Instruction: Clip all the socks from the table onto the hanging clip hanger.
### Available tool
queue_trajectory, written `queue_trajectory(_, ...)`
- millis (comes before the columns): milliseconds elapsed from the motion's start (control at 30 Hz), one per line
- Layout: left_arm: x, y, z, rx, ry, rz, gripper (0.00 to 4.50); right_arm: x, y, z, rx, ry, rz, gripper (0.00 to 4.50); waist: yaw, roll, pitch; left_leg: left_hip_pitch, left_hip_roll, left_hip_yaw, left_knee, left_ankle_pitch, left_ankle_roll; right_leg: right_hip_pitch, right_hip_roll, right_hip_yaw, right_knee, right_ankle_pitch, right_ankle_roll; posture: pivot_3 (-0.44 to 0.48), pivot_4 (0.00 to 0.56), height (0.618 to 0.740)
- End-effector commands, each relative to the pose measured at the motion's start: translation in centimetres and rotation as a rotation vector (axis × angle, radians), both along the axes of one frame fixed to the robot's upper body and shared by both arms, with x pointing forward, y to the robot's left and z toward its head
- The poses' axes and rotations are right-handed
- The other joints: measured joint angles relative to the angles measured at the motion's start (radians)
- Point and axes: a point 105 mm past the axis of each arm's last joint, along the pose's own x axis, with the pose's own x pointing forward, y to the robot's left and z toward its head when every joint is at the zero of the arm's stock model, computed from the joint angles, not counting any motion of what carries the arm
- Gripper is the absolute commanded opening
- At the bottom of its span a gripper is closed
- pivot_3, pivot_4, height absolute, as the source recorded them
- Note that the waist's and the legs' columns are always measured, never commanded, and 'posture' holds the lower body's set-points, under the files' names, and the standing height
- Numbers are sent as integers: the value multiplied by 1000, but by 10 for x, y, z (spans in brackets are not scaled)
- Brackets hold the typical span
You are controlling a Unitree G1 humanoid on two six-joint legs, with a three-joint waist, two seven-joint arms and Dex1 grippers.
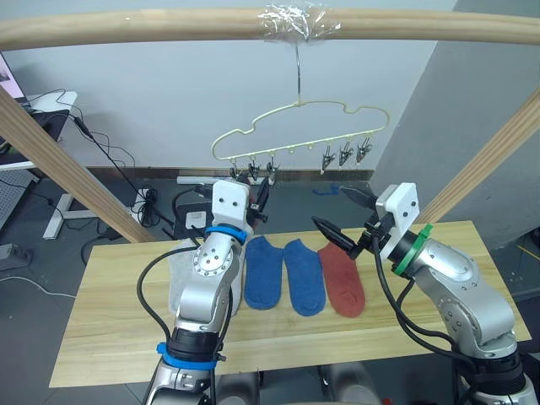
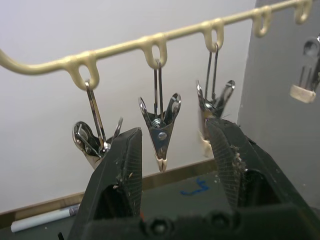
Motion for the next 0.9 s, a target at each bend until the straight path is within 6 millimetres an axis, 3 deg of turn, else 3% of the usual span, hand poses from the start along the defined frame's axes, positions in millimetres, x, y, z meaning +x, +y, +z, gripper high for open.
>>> queue_trajectory(33, 2, 1, 15, -9, -66, 13, 2232, -7, 3, 17, 10, -69, 19, 4500, 0, 0, 0, 0, 0, 0, 0, 0, 0, 0, 0, 0, 0, 0, 0, -142, 197, 740)
queue_trajectory(700, 7, 2, 20, 9, -107, 50, 2232, -6, 4, 20, 18, -79, 21, 4500, -1, 0, -1, 0, 0, 0, 3, 0, 0, 0, 0, 0, 4, 0, 0, -153, 193, 740)
queue_trajectory(800, 7, 0, 20, 2, -105, 45, 1673, -6, 2, 18, 14, -76, 17, 4500, -1, 0, -1, 0, 0, 0, 6, 0, 0, 0, 0, 0, 7, 0, 0, -151, 193, 740)
queue_trajectory(900, 7, 0, 20, -5, -103, 43, 772, -6, 2, 18, 15, -73, 14, 4500, -1, 0, -1, 0, 0, 0, 11, -1, 1, 0, 0, 0, 11, 0, 0, -153, 195, 740)
